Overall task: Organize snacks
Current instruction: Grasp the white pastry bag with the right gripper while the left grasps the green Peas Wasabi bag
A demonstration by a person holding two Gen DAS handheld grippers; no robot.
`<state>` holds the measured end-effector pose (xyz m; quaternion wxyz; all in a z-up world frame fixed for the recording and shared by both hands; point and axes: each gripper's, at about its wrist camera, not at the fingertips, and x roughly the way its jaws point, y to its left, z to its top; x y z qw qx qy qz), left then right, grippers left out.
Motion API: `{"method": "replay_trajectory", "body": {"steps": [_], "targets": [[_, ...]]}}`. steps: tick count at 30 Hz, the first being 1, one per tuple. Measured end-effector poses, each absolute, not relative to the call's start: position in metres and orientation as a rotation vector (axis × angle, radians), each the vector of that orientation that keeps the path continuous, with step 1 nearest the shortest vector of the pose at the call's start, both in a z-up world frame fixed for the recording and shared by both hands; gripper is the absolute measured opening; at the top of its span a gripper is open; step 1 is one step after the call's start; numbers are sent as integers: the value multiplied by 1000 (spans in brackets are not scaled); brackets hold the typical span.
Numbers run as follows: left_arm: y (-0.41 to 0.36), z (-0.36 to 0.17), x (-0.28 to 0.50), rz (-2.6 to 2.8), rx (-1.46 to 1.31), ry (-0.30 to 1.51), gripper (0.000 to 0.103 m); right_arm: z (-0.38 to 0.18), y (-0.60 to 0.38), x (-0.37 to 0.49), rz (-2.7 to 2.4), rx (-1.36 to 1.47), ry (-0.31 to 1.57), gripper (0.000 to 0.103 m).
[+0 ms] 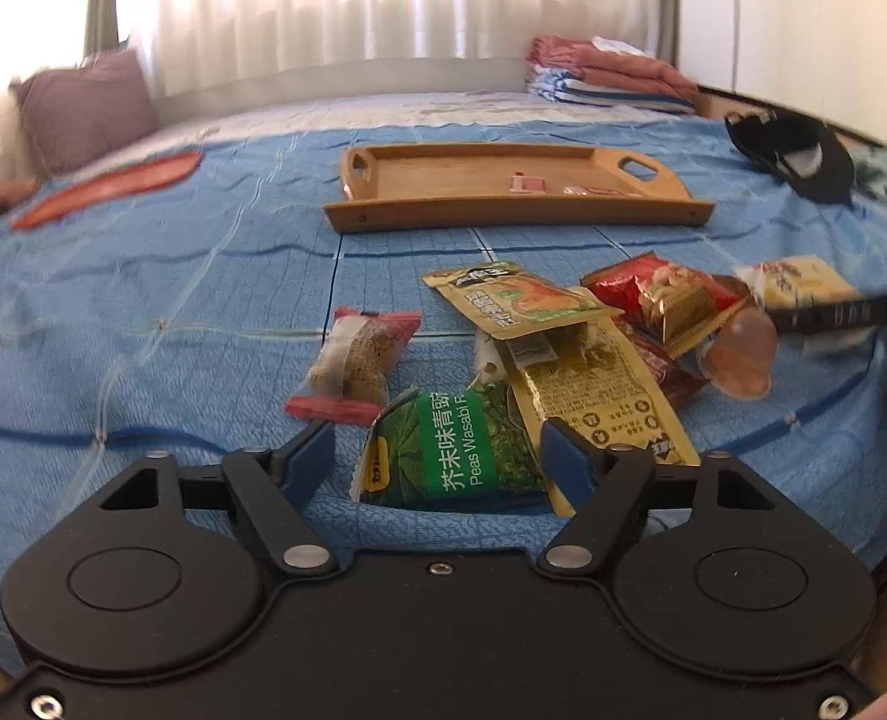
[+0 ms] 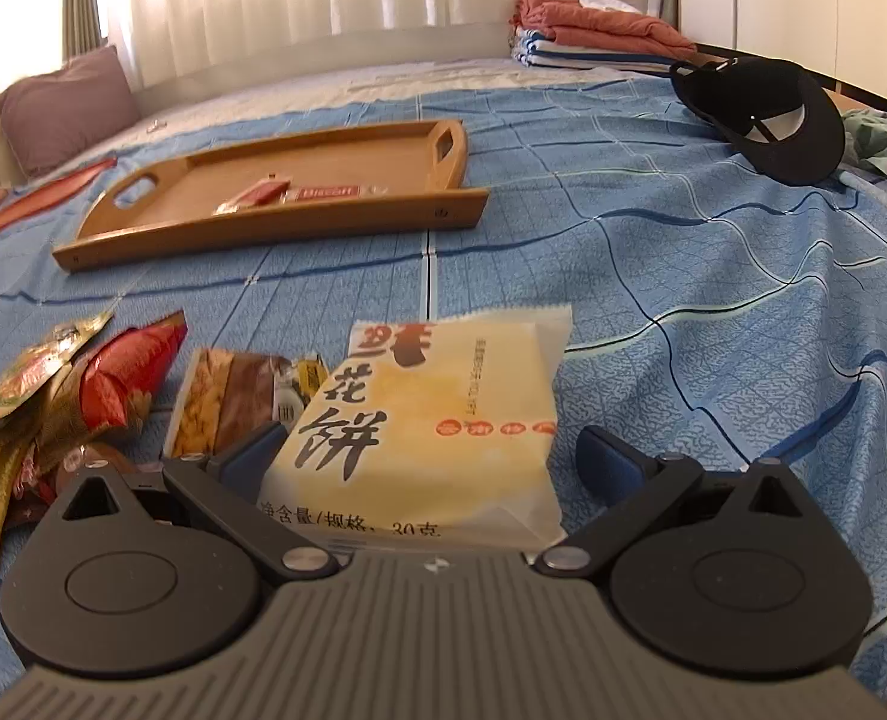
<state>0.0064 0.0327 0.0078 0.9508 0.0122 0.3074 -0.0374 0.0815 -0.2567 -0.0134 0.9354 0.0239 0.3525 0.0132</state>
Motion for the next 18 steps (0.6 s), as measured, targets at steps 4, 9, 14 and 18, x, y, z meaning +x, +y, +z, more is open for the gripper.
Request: {"method": "replay_trajectory", "body": {"steps": [4, 9, 14, 18], "targets": [[39, 7, 5, -64, -17, 629, 62, -16, -248, 81, 15, -12, 724, 103], [36, 6, 4, -54, 14, 638, 62, -16, -249, 81, 16, -9, 725, 103], [32, 5, 4, -45, 27, 639, 61, -18, -248, 78, 14, -15, 699, 103], [29, 7, 3, -57, 38, 629, 52, -18, -248, 76, 15, -11, 690, 103]]}}
